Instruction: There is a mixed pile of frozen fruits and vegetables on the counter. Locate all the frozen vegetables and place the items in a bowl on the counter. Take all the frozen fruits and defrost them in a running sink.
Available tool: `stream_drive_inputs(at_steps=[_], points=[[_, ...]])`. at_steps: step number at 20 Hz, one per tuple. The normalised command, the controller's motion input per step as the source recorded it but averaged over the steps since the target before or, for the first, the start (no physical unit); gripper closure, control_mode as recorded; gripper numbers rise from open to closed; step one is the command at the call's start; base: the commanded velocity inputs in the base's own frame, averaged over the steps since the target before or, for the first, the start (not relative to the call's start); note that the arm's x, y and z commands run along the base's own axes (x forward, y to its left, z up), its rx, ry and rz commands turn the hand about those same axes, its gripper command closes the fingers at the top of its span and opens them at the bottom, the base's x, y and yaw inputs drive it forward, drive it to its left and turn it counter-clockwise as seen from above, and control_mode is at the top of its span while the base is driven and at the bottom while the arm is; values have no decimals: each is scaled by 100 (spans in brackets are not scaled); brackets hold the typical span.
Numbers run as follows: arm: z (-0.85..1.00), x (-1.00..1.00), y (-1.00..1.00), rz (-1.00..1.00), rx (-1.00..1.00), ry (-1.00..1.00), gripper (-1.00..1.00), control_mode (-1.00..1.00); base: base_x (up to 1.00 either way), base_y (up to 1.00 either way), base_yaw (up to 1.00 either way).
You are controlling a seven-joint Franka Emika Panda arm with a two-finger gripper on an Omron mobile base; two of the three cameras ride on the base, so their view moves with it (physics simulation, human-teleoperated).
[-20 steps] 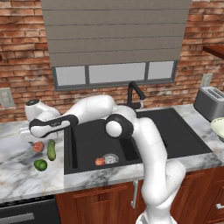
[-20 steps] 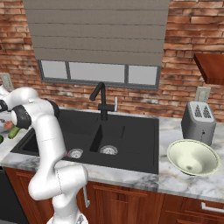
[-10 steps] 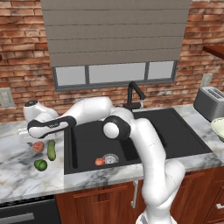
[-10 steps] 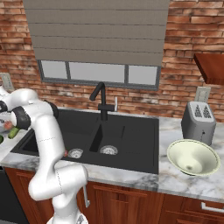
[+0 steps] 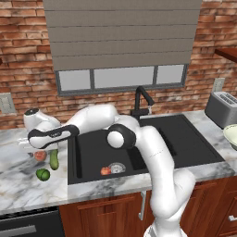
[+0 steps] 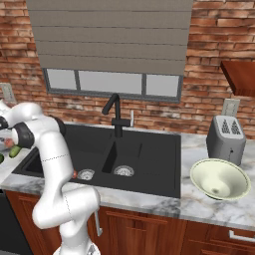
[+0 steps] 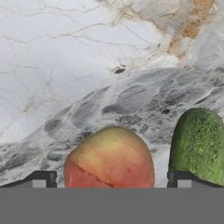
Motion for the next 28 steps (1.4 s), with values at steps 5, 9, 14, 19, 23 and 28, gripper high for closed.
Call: stream_drive_inputs(at_steps=[5,9,14,19,23,28], points=[[-12,0,3,0,0,0,100,-100,0,0,0],[-4,0,3,0,0,0,100,-100,0,0,0],[-3,0,1,0,0,0,100,-100,0,0,0],[10,0,0,0,0,0,100,-100,0,0,0],[30,0,0,0,0,-2,100,-100,0,0,0],[25,0,-7,0,0,-2,100,-100,0,0,0]])
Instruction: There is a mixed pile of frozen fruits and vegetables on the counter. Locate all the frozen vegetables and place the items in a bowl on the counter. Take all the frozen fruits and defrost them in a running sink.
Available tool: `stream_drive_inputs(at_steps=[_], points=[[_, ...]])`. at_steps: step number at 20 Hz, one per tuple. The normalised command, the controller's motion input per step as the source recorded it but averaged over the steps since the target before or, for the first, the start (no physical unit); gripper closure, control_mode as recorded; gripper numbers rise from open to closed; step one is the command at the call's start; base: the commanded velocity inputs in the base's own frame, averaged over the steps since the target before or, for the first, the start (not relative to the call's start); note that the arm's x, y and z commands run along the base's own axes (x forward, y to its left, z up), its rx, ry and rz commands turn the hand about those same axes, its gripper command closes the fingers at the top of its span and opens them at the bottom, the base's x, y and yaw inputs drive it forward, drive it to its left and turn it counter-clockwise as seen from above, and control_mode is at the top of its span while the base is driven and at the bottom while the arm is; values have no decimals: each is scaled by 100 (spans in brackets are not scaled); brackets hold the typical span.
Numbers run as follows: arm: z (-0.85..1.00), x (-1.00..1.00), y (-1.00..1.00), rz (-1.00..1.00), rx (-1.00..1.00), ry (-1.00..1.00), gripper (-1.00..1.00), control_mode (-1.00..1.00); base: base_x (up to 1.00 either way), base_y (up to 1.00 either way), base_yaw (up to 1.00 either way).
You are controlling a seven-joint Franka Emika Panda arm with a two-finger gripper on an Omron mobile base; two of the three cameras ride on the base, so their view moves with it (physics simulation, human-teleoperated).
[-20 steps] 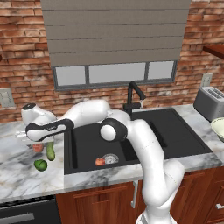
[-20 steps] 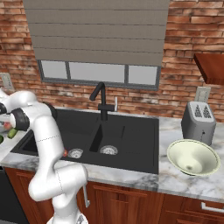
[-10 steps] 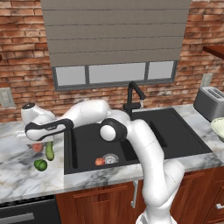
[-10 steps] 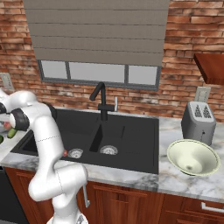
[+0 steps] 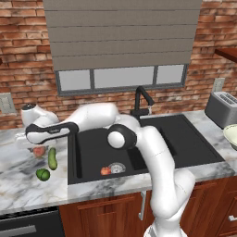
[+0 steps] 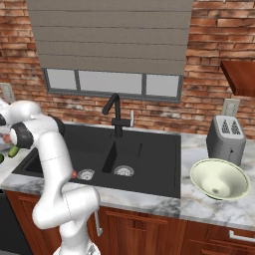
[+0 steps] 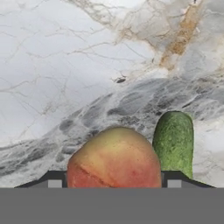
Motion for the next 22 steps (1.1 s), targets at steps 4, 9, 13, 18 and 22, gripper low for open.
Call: stream_drive_inputs(at_steps=[4,9,13,18,22], points=[[19,0,-28,0,1,0,100,-100,0,0,0],[26,-3,-43,0,1,-3,100,-100,0,0,0],[26,-8,-61,0,3,-5,100,-100,0,0,0],[17,-10,-57,-1,1,-5,100,-100,0,0,0],[10,-13,-59,-3,0,-5,100,-100,0,0,0]])
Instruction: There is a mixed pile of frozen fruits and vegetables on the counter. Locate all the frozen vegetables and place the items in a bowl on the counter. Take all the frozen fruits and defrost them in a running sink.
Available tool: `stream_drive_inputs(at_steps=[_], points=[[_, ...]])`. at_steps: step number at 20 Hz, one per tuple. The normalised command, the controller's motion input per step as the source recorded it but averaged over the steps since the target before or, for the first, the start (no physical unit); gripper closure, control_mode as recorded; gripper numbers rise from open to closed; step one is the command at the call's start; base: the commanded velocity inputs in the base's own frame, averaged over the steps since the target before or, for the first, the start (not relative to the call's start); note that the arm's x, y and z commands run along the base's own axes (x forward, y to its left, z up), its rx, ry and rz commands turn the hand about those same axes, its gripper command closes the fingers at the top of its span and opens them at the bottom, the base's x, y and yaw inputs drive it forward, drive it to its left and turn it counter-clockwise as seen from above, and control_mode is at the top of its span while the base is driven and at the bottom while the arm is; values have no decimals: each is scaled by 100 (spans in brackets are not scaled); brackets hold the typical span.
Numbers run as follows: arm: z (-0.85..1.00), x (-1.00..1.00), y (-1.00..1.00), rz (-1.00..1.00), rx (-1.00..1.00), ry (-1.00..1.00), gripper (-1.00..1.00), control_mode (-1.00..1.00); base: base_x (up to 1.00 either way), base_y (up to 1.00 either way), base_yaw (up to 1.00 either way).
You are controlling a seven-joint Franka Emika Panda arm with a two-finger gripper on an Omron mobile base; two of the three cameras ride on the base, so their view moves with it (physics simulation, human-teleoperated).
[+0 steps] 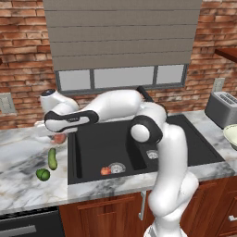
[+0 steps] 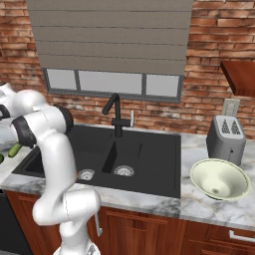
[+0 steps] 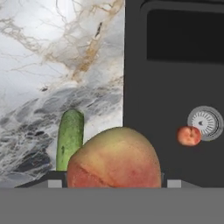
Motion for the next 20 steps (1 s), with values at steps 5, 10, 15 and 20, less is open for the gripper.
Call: stream_drive_inputs(at_steps=[5,10,15,20], points=[[2,-13,-58,-2,0,-2,100,-100,0,0,0],[0,-6,-60,-2,2,0,100,-100,0,0,0],[-2,0,-62,0,3,1,100,-100,0,0,0],[-14,2,-55,0,4,5,100,-100,0,0,0]])
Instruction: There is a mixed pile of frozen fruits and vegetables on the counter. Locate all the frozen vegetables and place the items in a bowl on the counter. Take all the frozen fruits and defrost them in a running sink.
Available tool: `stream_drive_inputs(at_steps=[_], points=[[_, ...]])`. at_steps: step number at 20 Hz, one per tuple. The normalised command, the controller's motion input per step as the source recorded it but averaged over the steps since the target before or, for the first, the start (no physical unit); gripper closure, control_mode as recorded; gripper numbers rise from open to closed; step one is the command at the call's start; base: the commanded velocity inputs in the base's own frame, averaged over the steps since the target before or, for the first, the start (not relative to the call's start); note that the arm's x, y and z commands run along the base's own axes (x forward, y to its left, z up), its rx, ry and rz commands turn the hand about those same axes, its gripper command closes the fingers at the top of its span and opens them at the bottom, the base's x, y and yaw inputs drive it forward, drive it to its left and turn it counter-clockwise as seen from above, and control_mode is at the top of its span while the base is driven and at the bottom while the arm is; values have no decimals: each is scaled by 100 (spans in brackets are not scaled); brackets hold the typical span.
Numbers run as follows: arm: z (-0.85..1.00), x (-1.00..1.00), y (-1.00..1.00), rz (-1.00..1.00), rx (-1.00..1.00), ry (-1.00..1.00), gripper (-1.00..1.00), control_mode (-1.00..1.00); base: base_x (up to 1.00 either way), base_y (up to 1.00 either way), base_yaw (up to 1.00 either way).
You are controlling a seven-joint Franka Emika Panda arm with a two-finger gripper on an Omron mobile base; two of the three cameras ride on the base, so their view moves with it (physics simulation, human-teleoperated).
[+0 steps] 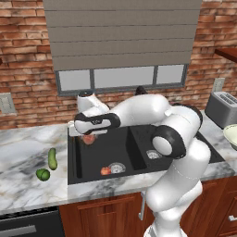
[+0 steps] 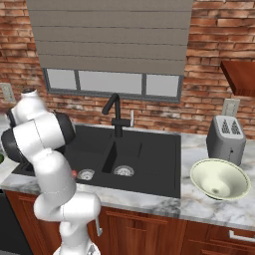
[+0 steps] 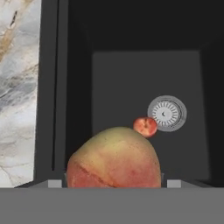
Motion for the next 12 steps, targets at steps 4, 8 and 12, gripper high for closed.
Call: stream_drive_inputs(at_steps=[4,8,12], points=[[-26,12,-42,0,6,8,100,-100,0,0,0],[-35,18,-37,0,8,9,100,-100,0,0,0],[-35,20,-33,0,7,10,100,-100,0,0,0]])
